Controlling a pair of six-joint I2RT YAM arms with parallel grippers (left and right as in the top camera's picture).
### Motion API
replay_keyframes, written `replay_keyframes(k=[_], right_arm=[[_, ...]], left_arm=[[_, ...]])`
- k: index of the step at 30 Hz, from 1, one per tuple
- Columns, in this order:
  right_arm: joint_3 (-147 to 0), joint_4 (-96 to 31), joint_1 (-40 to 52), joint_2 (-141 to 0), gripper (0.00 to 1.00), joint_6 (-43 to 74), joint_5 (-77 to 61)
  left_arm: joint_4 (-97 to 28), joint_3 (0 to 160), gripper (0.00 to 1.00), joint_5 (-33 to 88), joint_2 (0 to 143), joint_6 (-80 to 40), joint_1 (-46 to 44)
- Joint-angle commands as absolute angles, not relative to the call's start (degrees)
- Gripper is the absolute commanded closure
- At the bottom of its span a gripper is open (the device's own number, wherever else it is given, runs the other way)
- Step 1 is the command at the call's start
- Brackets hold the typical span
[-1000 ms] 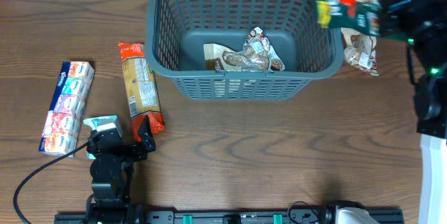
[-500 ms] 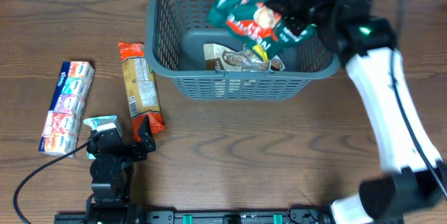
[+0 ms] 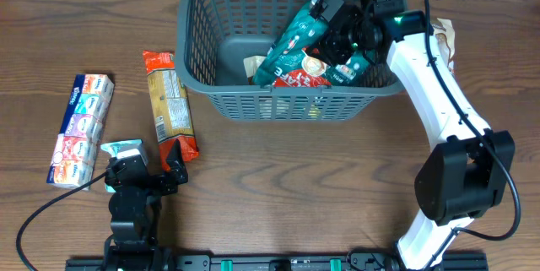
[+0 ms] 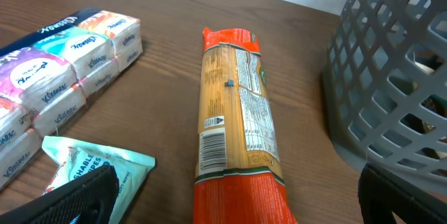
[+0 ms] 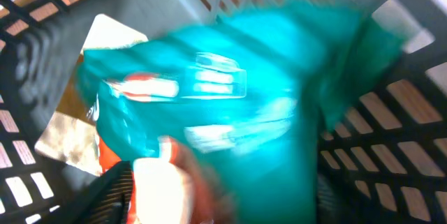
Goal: Pack container
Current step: 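Lift the Nescafe bag and release it into the basket, then reach the right gripper to the second beige snack bag and grasp it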
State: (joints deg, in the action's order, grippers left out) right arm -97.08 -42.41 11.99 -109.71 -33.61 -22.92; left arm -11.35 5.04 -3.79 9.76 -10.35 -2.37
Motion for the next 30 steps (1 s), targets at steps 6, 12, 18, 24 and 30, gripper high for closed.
replay_keyframes(k=[6, 12, 18, 24, 30], right_arm=[[-104.92, -42.17, 12.51, -102.08, 0.30, -27.42, -19.49], [-113.99, -42.48, 11.90, -94.61, 0.23, -18.79, -7.60], [-115.61, -46.72, 4.40, -91.02, 0.19, 0.60, 16.29], [-115.55, -54.37, -6.44, -94.65, 0.16, 5.96, 6.02], [-115.55, -57.06, -11.29, -103.37, 0.14, 5.85, 4.03]], left_arm=[[-11.92, 3.97, 0.01, -3.62, 9.98, -10.44, -2.55], [-11.92, 3.97, 0.01, -3.62, 9.98, -10.44, -2.55], [-11.92, 3.97, 0.01, -3.62, 9.98, -10.44, -2.55], [-11.90, 3.97, 0.01, -3.62, 9.98, -10.44, -2.55], [-11.90, 3.97, 0.01, -3.62, 9.98, -10.44, -2.55]])
